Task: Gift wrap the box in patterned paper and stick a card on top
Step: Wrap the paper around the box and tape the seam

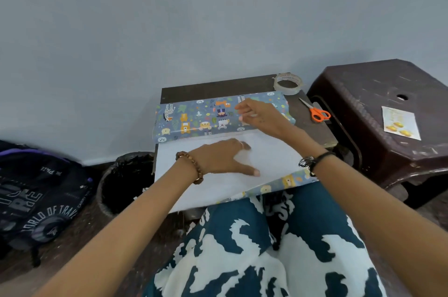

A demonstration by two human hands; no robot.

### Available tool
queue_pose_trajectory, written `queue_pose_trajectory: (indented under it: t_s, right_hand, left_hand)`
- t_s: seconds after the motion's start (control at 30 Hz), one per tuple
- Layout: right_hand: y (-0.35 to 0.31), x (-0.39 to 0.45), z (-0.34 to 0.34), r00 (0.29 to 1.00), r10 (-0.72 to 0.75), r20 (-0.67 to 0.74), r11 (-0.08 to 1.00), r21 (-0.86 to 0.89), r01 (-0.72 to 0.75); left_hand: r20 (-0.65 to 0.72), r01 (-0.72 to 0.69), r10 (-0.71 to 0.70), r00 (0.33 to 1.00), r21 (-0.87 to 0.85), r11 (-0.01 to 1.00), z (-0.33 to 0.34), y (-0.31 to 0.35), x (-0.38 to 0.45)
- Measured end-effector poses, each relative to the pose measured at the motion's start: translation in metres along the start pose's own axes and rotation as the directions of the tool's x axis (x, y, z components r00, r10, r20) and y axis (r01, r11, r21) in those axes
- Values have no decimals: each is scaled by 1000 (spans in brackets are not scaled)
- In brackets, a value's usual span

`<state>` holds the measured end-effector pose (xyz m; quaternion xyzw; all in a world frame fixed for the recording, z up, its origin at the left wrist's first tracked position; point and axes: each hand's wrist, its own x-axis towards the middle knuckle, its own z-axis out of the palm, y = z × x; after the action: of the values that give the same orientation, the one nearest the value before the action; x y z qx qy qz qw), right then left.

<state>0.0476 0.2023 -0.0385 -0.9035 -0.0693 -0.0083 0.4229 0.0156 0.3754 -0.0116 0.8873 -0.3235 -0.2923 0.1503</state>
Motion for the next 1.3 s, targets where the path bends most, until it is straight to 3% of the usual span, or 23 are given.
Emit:
queue_pose_trajectory:
  t_s: [0.07, 0.23, 0.43, 0.63, 0.9, 1.0, 1.1, 1.17, 1.3]
  right_hand:
    - [-7, -9, -10, 1000, -23, -12, 1000, -16, 23]
    - [-27, -33, -31, 998, 4, 56, 1000, 2, -4]
    - [-47, -42, -49, 987, -13, 161, 992, -123, 33]
    - [-49, -46, -55, 935, 86, 345, 971, -241, -1]
    - [-53, -45, -56, 907, 128, 400, 974, -225, -38]
    - [-59, -44, -65, 884, 185, 429, 969, -228, -92]
    - [-64, -34, -80, 900, 197, 388, 962, -252, -101]
    - [-65, -17, -91, 921, 192, 340, 943, -324, -77]
    - [-66, 33, -101, 947, 174, 271, 891, -453, -33]
  left_hand:
    - [105, 14, -16, 994, 19, 1000, 2, 19, -10]
    - [210, -31, -12, 978, 199, 980, 5, 39, -16]
    - [117, -72, 41, 992, 271, 960, -16, 46, -18]
    - [197, -8, -93, 976, 461, 887, 6, 42, -18]
    - [138, -29, -32, 990, 418, 908, -17, 37, -13]
    - [12, -3, -2, 1000, 448, 894, -47, 37, -8]
    - [-237, 79, 50, 970, 506, 859, -81, 36, 2]
    - [-418, 160, 75, 905, 500, 851, -99, 36, 11]
    - [-725, 319, 115, 680, 433, 843, -121, 32, 27]
